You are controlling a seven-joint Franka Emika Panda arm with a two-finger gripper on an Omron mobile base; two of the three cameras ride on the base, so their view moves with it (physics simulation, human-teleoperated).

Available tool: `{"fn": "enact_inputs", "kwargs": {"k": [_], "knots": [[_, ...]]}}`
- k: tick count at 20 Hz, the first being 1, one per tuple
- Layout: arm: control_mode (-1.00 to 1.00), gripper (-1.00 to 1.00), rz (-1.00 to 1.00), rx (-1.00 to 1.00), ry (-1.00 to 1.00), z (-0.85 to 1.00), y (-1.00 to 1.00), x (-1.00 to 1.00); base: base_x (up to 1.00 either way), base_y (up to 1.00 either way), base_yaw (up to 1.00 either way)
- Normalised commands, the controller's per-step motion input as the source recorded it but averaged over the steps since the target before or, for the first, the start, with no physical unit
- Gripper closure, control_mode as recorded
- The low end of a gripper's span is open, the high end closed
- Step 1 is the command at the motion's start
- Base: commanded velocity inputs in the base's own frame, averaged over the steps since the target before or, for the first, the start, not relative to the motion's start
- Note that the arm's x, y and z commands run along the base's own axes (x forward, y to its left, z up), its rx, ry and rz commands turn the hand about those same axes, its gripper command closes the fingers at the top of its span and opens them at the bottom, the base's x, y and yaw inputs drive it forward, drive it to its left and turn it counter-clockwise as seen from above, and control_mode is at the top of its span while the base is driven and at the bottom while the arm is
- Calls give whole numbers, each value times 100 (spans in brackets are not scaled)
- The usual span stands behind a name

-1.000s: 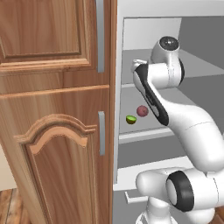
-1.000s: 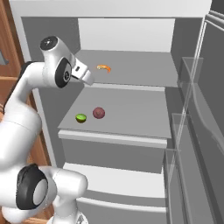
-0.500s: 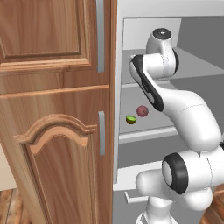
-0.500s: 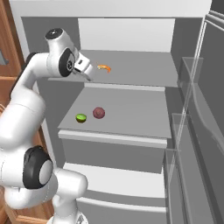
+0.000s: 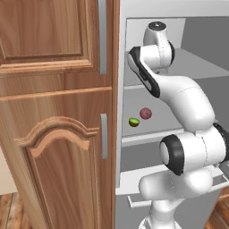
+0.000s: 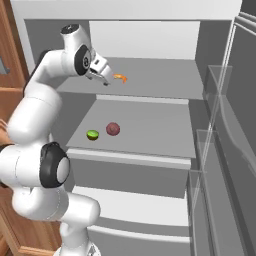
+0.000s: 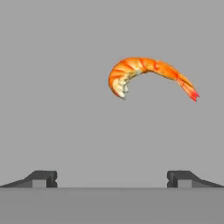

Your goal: Open the fridge, remove the kiwi, onion, and shrimp, and place them on any counter.

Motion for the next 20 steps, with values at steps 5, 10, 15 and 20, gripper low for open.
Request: {"fn": "enact_inputs", "kwargs": {"k": [5, 10, 15, 20], "knots": [[-100, -100, 0, 0, 0, 0, -6, 46, 0, 0, 0], [-100, -100, 0, -2, 0, 0, -17, 42, 0, 0, 0], [-100, -100, 0, -2, 0, -4, -17, 36, 0, 0, 0], [-100, -100, 0, -1, 0, -10, -3, 37, 0, 0, 0]]}}
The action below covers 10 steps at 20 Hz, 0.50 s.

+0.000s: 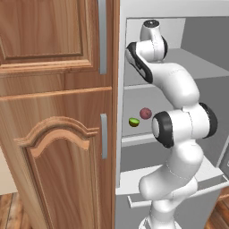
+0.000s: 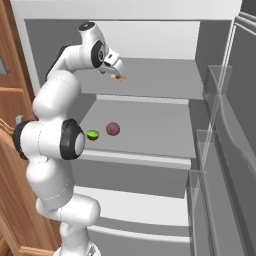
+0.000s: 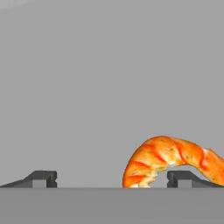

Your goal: Open the fridge, remove the kiwi, onion, and shrimp, and place them on any counter.

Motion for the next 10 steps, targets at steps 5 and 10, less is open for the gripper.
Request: {"fn": "enact_inputs", "kwargs": {"k": [5, 10], "knots": [[-100, -100, 0, 0, 0, -10, -3, 23, 0, 0, 0], [-100, -100, 0, 0, 0, -22, -6, 16, 0, 0, 0]]}}
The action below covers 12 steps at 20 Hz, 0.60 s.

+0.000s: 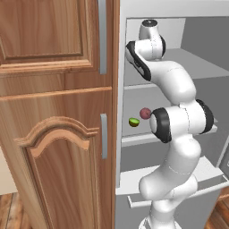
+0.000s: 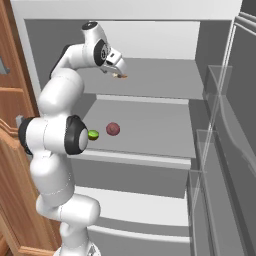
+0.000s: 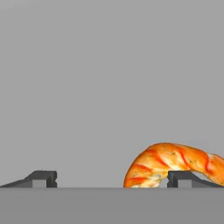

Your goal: Open the fridge, remove the kiwi, onion, and shrimp, and place them on any counter.

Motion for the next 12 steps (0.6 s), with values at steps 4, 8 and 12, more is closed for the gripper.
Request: {"fn": "enact_inputs", "kwargs": {"k": [4, 8, 12], "knots": [[-100, -100, 0, 0, 0, -25, -16, 1, 0, 0, 0], [-100, -100, 0, 0, 0, -31, -23, 0, 0, 0, 0], [-100, 100, 0, 0, 0, -49, -27, -2, 0, 0, 0]]}}
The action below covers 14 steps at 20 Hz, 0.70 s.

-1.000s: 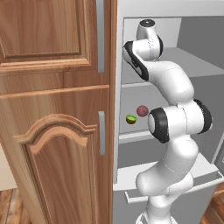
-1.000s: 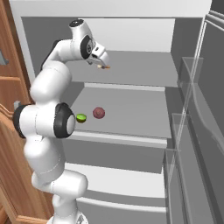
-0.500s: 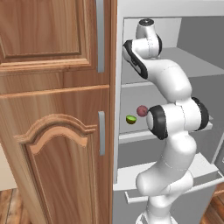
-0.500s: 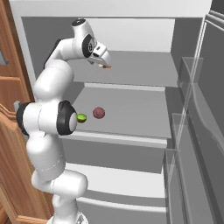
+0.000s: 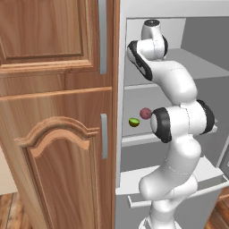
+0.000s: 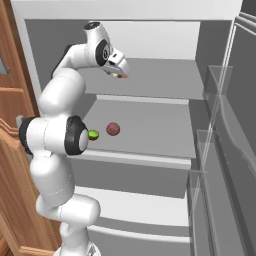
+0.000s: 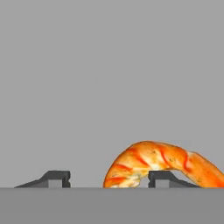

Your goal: Open the fridge, remove the kiwi, onion, and shrimp, and place them on any counter.

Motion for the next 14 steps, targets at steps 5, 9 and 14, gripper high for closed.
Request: {"fn": "enact_inputs", "kwargs": {"k": [5, 9, 14], "knots": [[-100, 100, -1, 2, 0, -59, -43, -11, 0, 0, 0], [-100, 100, -2, 1, 0, -56, -35, -34, 0, 0, 0], [-100, 100, 0, 0, 0, -34, -7, -57, 0, 0, 0]]}}
